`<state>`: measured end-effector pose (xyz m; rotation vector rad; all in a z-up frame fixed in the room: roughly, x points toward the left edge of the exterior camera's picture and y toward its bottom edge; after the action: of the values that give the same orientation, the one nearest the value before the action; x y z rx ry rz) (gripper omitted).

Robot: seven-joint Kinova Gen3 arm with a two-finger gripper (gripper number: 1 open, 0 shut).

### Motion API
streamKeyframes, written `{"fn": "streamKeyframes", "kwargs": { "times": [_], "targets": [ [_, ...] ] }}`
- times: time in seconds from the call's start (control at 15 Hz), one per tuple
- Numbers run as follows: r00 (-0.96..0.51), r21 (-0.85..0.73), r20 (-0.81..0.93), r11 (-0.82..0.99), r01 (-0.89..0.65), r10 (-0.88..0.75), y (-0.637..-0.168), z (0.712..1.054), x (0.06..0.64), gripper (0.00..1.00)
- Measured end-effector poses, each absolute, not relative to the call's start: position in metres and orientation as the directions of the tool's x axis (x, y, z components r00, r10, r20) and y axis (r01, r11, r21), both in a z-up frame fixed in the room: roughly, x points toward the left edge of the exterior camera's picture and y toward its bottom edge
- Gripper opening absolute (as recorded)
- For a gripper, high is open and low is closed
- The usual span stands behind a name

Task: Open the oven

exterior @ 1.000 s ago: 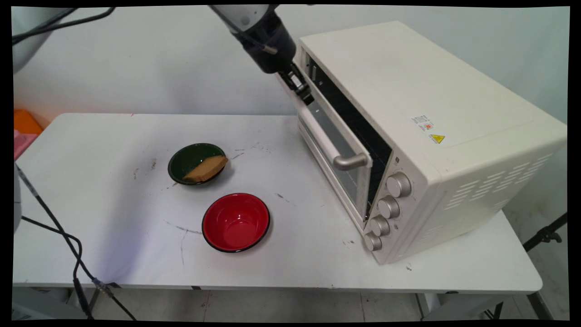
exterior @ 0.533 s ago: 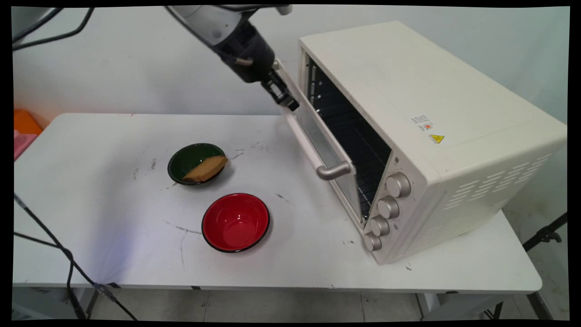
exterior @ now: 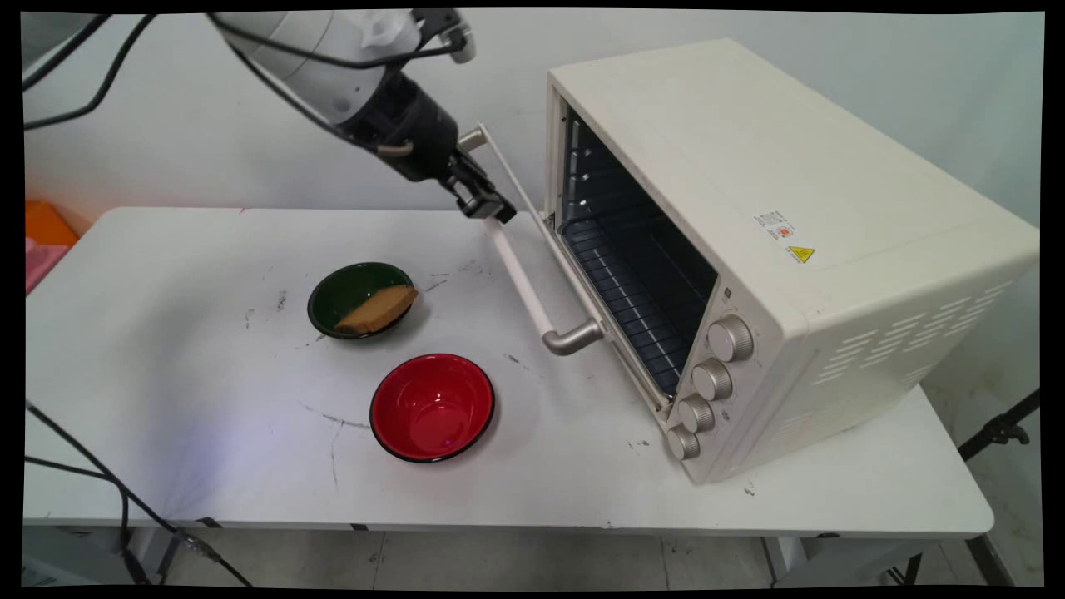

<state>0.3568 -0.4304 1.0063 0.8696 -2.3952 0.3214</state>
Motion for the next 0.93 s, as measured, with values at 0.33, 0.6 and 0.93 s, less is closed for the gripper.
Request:
{"fn": "streamKeyframes", "kwargs": {
  "times": [0.33,0.6,0.93],
  "targets": [
    [-0.596,-0.019,0.615,0.746,-0.665,-0.516,-0.417,0.989,0.377,0.00],
    [-0.564,-0.002,0.650,0.741,-0.671,-0.509,-0.411,0.970,0.391,0.00],
    [-0.543,0.003,0.691,0.754,-0.657,-0.476,-0.406,0.949,0.403,0.00]
  ]
}}
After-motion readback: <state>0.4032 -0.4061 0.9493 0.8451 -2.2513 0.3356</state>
